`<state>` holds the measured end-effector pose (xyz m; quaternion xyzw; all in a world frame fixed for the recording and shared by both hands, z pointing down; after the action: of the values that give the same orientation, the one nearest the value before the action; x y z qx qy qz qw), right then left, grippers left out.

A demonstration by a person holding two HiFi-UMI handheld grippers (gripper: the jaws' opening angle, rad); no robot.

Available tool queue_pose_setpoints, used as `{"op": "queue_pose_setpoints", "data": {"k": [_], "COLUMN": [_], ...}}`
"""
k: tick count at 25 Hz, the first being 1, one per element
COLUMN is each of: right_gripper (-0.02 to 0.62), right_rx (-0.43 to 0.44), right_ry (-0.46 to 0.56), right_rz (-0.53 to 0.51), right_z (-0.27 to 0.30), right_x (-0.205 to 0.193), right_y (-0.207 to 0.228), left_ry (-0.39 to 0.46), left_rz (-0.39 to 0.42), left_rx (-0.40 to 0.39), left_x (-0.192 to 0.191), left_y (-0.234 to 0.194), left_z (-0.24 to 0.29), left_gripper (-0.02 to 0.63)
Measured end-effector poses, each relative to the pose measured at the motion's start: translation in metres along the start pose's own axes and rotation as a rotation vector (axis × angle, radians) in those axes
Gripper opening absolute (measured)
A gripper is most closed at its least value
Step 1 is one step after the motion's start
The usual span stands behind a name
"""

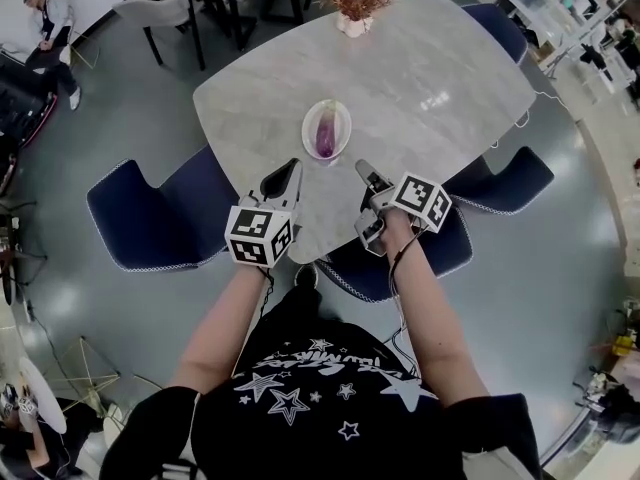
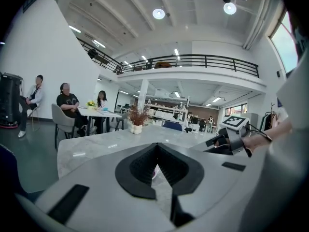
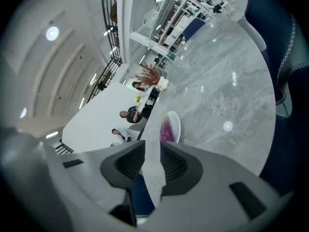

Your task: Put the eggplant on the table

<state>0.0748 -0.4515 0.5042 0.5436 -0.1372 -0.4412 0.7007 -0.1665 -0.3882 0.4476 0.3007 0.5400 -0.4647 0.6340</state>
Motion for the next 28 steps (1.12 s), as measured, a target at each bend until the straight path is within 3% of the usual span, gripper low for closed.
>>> {"op": "queue_pose_setpoints", "data": {"k": [7,13,16,17,22,28], "right_gripper": [0.101,0.101,0.099,0.063,0.028,0.023], "right_rx": [0.097,0.159,0.186,0.19,0.212,0.216], "right_ry": [-0.005,-0.001,-0.001,-0.003,-0.023,-0.009], "right_rz": [-0.09,-0.309,-0.331,-0.333,-0.369,-0.489], "right_z": [-0.069,-0.138,-0.166,-0.174,-0.206,-0.228], "right_x": [-0.026,-0.053,-0.066,-0.072,-0.098,-0.124], "right_y": [-0.033,-0.061,-0.059,-0.057,-0.058,-0.066], "left_ry": [0.05,0.086,0.086,0.085,0.086,0.061], "left_rz": [0.024,0.041,0.06,0.064,0.068,0.056], "left_rx": [0.002,0.011,0.022,0.025,0.041,0.035], "left_x": [0.012,0.014,0.011,0.01,0.004,-0.009], "left_y": [0.057,0.112,0.137,0.144,0.172,0.185], "left_z": [-0.051,-0.101,-0.124,-0.132,-0.167,-0.19], "left_gripper": [0.008,0.008,0.008,0.008,0.008,0.008]}}
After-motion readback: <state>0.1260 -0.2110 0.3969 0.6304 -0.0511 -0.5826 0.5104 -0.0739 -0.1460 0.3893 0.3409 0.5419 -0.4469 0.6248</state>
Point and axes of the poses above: the fingertips, and each gripper's own axes: z forward along the fingers, y to its right, x out of its top, the point moved 10 cm from there along -z, backward along the fingers, and after that the axes turned 4 degrees about z, right-handed, at the moved point
